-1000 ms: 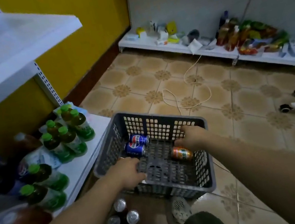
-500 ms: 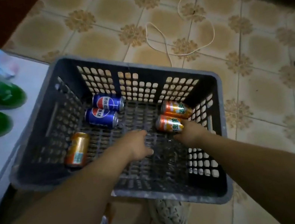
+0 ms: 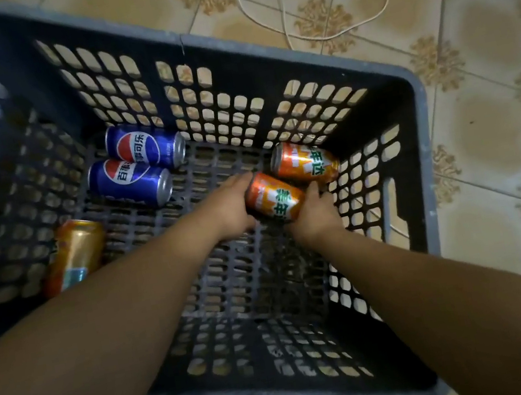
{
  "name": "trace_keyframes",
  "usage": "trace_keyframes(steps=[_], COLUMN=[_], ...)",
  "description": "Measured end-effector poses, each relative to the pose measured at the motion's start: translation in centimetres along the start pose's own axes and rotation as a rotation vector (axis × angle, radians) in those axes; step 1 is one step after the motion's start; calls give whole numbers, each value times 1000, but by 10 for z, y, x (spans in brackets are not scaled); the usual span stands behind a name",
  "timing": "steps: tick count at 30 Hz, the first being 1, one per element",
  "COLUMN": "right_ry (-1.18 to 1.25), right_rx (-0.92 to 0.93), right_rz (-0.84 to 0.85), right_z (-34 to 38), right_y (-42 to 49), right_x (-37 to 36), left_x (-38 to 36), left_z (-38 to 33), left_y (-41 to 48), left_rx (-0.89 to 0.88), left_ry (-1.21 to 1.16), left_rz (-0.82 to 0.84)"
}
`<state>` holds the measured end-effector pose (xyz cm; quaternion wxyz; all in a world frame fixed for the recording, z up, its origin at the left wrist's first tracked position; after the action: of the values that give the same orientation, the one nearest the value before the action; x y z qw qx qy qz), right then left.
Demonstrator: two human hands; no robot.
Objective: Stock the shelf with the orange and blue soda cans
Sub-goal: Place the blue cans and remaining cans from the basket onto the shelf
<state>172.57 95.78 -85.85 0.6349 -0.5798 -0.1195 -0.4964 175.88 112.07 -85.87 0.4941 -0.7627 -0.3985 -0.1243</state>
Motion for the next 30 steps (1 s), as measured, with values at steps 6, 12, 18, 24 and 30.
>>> trace_keyframes(steps=[6, 12, 18, 24, 30], right_ry=[78, 297, 409, 512, 551], right_rx=[113, 341, 492, 663, 899], right_rz=[-7, -73, -72, -152, -135], right_z=[3, 56, 115, 198, 294], right_y=[-3, -39, -114, -229, -372], right_x=[-6, 28, 90, 175, 224], left_x=[-1, 19, 73, 165, 253], left_z=[8, 15, -8, -27, -19], left_y=[-3, -29, -112, -243, -410], left_rx=[29, 88, -19, -117, -137], left_ry=[-85, -185, -413, -549, -592], left_rz=[12, 77, 92, -114, -400])
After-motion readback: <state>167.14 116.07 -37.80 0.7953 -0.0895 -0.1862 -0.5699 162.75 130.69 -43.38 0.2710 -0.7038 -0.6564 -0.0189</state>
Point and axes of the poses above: each hand's wrist, its own y-axis towards the middle knuckle, its own x-axis out of the back of the hand, z = x × y, the point moved 5 cm from there along y, towards the middle knuckle, and after that the axes turned 7 degrees about x, right-handed, at the moved point
